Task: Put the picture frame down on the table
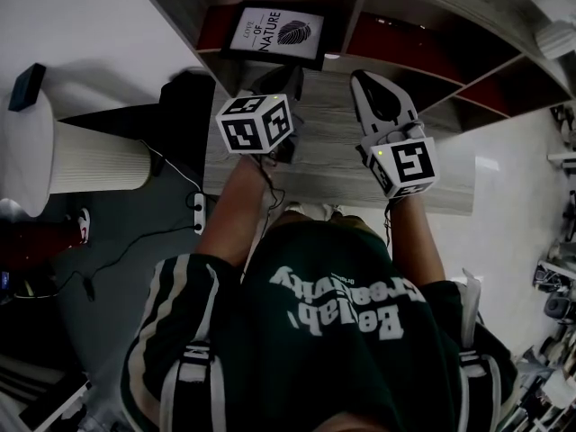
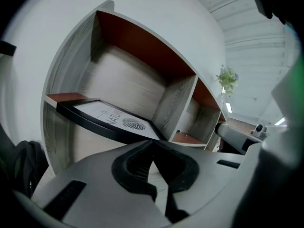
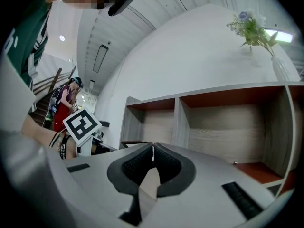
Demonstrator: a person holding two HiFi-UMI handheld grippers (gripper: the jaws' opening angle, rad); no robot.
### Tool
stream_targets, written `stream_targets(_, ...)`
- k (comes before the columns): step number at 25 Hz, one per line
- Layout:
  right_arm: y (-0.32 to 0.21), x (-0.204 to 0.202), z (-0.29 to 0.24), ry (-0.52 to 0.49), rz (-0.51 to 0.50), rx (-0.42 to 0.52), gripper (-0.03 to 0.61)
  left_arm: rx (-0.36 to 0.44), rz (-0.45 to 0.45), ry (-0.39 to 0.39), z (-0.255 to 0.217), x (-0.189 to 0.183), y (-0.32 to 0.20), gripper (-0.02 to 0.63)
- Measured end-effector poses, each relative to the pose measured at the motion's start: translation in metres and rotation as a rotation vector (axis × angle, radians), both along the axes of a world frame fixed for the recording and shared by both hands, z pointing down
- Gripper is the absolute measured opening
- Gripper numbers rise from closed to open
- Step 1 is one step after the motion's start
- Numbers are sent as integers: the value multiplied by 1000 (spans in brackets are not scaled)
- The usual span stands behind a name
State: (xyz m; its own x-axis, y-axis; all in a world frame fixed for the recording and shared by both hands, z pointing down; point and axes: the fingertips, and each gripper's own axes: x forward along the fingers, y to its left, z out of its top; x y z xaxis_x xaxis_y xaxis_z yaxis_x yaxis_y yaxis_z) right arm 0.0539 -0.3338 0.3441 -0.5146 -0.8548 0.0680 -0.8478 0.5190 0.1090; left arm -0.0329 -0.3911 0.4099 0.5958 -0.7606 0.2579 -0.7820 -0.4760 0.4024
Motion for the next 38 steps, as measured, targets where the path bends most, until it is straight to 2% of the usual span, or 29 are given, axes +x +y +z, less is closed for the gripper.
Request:
stream_targets(9,-1,9,3,2,10,-20,37,-1,12,-2,-1,10,-11,20)
stream_targets(13,0,4,0,-37,-2,-3,37,24,13,-7,-8,9,-9,20)
stream_targets(17,5,-2,6,3,9,-40,37,89,18,-39,-23,3,5,20)
stream_targets(21,10,-16,6,-2,22,-10,37,177,20,-93,-42,-8,27,20)
stream_targets(31,48,-39,21,26,70,-25,37,400,41,-207,-76,-31,92,20)
stream_targets(38,81,-43,20,44,85,-24,37,430,6,-188,-85,-51,129,20)
